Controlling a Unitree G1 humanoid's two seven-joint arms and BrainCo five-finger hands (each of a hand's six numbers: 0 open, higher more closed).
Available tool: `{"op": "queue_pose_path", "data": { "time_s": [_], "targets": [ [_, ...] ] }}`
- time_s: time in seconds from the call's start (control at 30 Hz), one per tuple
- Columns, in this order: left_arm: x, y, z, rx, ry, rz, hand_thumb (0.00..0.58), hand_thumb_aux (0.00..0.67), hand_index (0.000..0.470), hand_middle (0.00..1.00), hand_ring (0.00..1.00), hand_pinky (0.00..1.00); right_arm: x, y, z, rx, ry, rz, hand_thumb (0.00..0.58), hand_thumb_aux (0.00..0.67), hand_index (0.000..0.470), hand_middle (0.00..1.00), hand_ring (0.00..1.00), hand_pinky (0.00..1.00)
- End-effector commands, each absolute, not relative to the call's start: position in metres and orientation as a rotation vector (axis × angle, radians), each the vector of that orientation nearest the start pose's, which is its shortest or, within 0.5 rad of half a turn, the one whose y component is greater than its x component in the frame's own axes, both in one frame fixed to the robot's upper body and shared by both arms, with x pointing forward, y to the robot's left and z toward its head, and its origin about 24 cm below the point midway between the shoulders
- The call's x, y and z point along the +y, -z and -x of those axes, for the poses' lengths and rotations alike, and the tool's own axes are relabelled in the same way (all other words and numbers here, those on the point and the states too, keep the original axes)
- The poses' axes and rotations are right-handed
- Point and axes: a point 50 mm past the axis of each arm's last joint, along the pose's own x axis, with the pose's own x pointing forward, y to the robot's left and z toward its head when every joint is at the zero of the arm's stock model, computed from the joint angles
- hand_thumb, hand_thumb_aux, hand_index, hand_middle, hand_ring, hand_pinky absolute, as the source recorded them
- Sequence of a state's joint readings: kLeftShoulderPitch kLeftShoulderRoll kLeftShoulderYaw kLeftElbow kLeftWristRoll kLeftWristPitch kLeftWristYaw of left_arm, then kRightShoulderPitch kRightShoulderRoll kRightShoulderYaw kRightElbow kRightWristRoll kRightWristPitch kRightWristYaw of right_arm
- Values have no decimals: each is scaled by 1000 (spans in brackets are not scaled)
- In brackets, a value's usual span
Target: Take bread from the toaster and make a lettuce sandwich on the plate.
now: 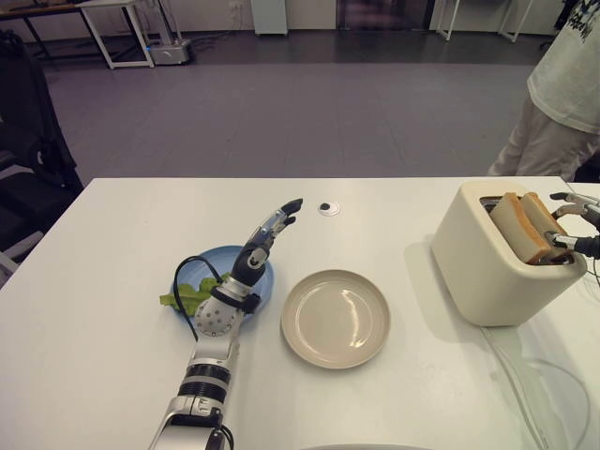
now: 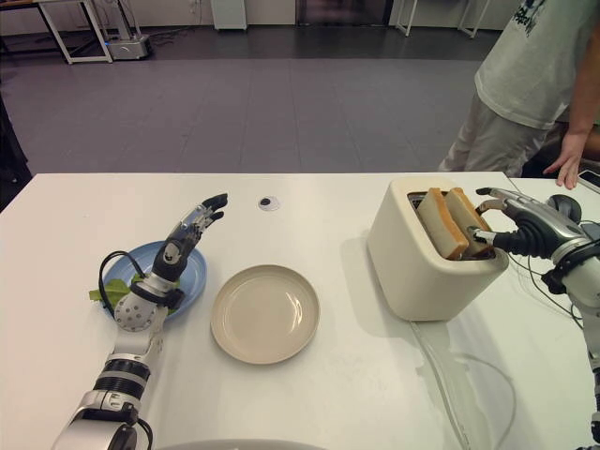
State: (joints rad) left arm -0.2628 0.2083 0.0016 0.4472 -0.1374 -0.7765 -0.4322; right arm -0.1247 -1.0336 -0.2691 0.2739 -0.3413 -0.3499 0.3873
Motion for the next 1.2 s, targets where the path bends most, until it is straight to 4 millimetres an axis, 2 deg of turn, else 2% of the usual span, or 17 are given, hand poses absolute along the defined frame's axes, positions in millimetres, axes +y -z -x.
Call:
{"op": "queue_pose_path", "data": {
  "time_s": [0.03,0.13,0.2,0.33,0.43,0.5,0.6,0.67,0.8,0.97,1.07,1.2],
  "targets": [
    [166,-81,-279,-558,438,-217,0,0,0,0,0,0,-344,-174,-258,36,-205,1360,580,670,470,0,0,0],
    [167,-81,-279,-557,438,-218,0,0,0,0,0,0,-337,-180,-260,-26,-195,1321,580,670,470,0,0,0],
    [166,-80,-279,-557,439,-219,0,0,0,0,0,0,-340,-190,-261,-63,-137,1267,580,670,470,0,0,0],
    [166,-81,-279,-558,438,-221,0,0,0,0,0,0,-355,-225,-256,-162,25,1075,580,670,470,0,0,0],
    [167,-81,-279,-558,436,-222,0,0,0,0,0,0,-365,-260,-245,-274,86,952,580,670,470,0,0,0],
    [168,-80,-279,-557,433,-223,0,0,0,0,0,0,-366,-276,-241,-326,90,918,580,670,470,0,0,0],
    [168,-80,-280,-557,429,-224,0,0,0,0,0,0,-350,-284,-243,-395,-1,861,580,670,470,0,0,0],
    [168,-80,-280,-558,428,-224,0,0,0,0,0,0,-326,-283,-250,-450,-135,784,580,670,470,0,0,0],
    [167,-80,-281,-563,432,-221,0,0,0,0,0,0,-267,-264,-263,-470,-465,613,580,670,470,0,0,0],
    [166,-81,-281,-571,432,-219,0,0,0,0,0,0,-186,-200,-288,-279,-841,527,580,670,470,0,0,0],
    [165,-82,-280,-576,431,-218,0,0,0,0,0,0,-153,-161,-300,-157,-976,546,580,670,470,0,0,0],
    [165,-83,-278,-582,430,-217,0,0,0,0,0,0,-120,-125,-308,-89,-1035,570,580,670,470,0,0,0]
  ]
}}
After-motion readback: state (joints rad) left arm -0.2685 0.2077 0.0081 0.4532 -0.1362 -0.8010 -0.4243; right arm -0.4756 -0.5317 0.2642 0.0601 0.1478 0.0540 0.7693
